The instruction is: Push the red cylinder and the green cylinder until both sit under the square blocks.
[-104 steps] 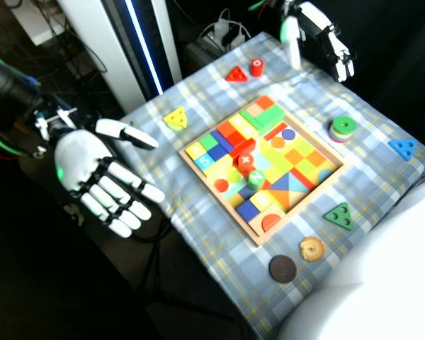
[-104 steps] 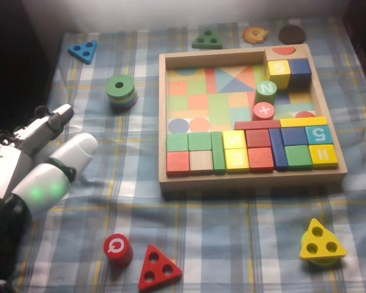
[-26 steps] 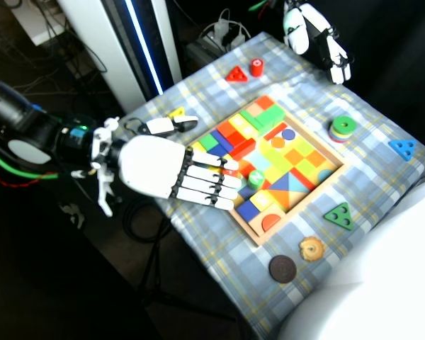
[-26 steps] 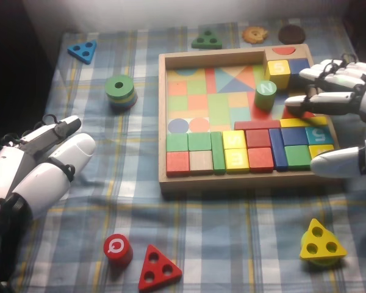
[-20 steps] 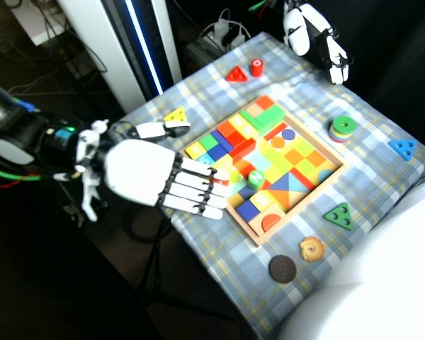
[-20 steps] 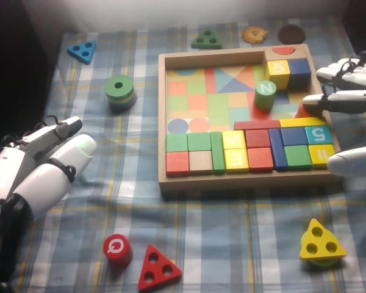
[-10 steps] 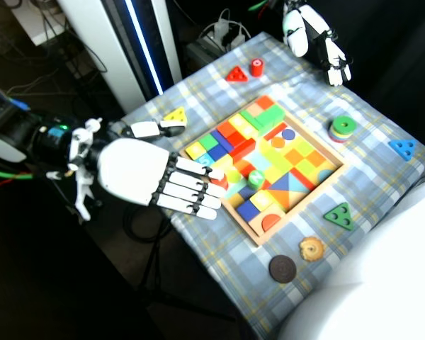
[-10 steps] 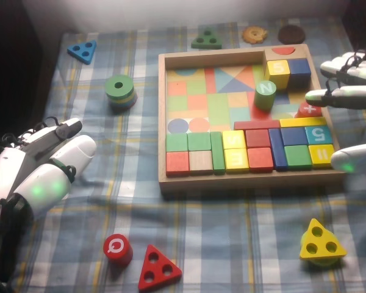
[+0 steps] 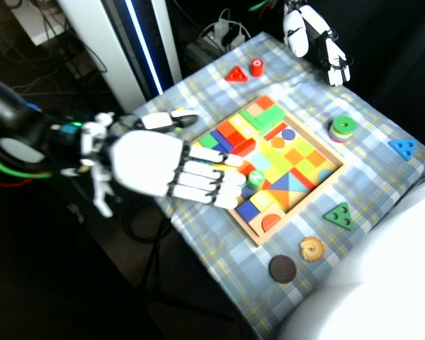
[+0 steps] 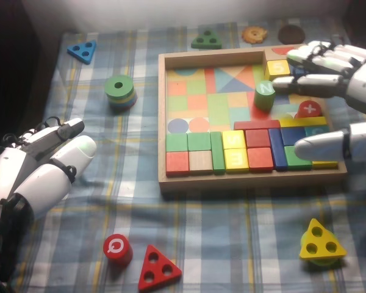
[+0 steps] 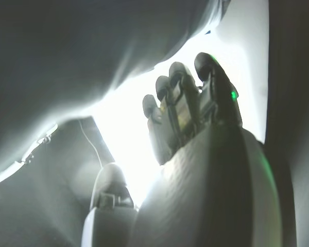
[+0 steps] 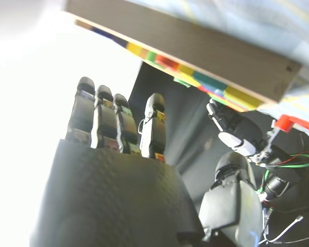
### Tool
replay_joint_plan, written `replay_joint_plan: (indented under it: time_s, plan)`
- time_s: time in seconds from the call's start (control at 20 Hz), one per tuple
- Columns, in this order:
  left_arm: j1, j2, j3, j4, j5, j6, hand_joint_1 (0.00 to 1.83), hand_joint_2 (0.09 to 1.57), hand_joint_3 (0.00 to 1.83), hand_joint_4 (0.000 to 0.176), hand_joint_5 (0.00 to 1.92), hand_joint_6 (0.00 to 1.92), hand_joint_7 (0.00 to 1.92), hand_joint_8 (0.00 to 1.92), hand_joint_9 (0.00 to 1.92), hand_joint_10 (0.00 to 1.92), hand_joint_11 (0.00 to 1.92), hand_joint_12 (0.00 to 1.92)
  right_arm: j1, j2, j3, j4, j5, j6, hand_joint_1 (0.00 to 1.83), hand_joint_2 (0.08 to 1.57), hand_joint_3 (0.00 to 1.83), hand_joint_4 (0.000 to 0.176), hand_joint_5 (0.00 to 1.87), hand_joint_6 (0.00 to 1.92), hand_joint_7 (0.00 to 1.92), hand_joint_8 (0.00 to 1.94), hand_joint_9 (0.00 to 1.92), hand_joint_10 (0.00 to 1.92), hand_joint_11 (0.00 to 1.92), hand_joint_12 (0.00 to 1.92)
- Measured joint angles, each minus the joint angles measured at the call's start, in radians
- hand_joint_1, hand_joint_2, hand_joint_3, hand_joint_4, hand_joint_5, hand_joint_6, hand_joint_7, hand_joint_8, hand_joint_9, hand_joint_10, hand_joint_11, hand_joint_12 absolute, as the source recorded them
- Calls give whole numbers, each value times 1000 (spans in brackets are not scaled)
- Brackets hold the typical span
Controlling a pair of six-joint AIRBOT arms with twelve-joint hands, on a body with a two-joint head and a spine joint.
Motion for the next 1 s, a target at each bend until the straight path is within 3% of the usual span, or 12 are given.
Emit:
replay_joint_plan:
  time_s: [0.05,0.2,0.25,0.35,0.4,0.45,0.55,0.6,0.75,0.9,0.95,1.0]
  plan:
    - [0,0,0,-1,0,-1,0,1209,4,63,501,3,427,0,323,11,0,246,16,-10,16,-3,-7,2,0,898,7,113,287,2,0,0,0,0,0,0]
    - [0,0,5,0,-1,-6,0,1215,2,52,509,1,423,0,323,10,0,169,27,-37,45,-2,-17,3,0,899,7,115,287,2,0,0,0,0,0,0]
    - [0,0,6,0,0,-10,0,1225,2,31,526,2,435,1,340,18,0,348,27,-51,53,-6,-33,5,0,915,13,92,288,2,0,0,0,0,0,0]
    - [0,0,5,2,2,-11,0,1216,0,33,532,1,444,1,343,23,0,501,28,-69,67,-27,-56,9,0,924,15,91,289,2,0,0,0,0,0,0]
    - [0,0,5,1,2,-14,0,1235,3,22,515,5,426,5,321,15,0,380,29,-76,77,-34,-58,18,0,933,18,102,292,3,0,0,0,0,0,0]
    - [0,-1,5,0,2,-14,0,1237,2,22,519,4,431,3,321,15,0,314,29,-79,84,-33,-62,28,0,931,15,112,292,3,0,0,0,0,0,0]
    - [0,-1,5,2,3,-14,0,1233,0,23,536,4,453,4,342,24,0,408,32,-80,97,-32,-69,37,0,930,14,103,297,4,0,0,0,0,0,0]
    - [0,-1,5,2,3,-14,0,1232,0,37,520,4,448,2,336,20,0,349,32,-80,100,-33,-73,39,0,943,17,103,305,6,0,0,0,0,0,0]
    - [0,-1,5,3,3,-14,0,1230,0,31,517,2,430,1,335,17,0,278,32,-80,99,-52,-76,68,0,956,18,103,312,7,0,0,0,0,0,0]
    - [0,-1,5,1,3,-14,0,1231,0,32,538,1,448,0,333,15,0,351,32,-62,64,-78,-79,77,0,939,7,82,325,9,0,0,0,0,0,0]
    - [0,-1,5,2,3,-14,0,1230,0,36,532,0,445,0,336,15,0,346,32,-55,55,-85,-80,78,0,929,2,98,324,7,0,0,0,0,0,0]
    - [0,-1,5,2,3,-14,0,1226,0,38,524,1,444,0,343,19,0,387,32,-35,37,-97,-83,78,0,927,1,101,323,7,0,0,0,0,0,0]
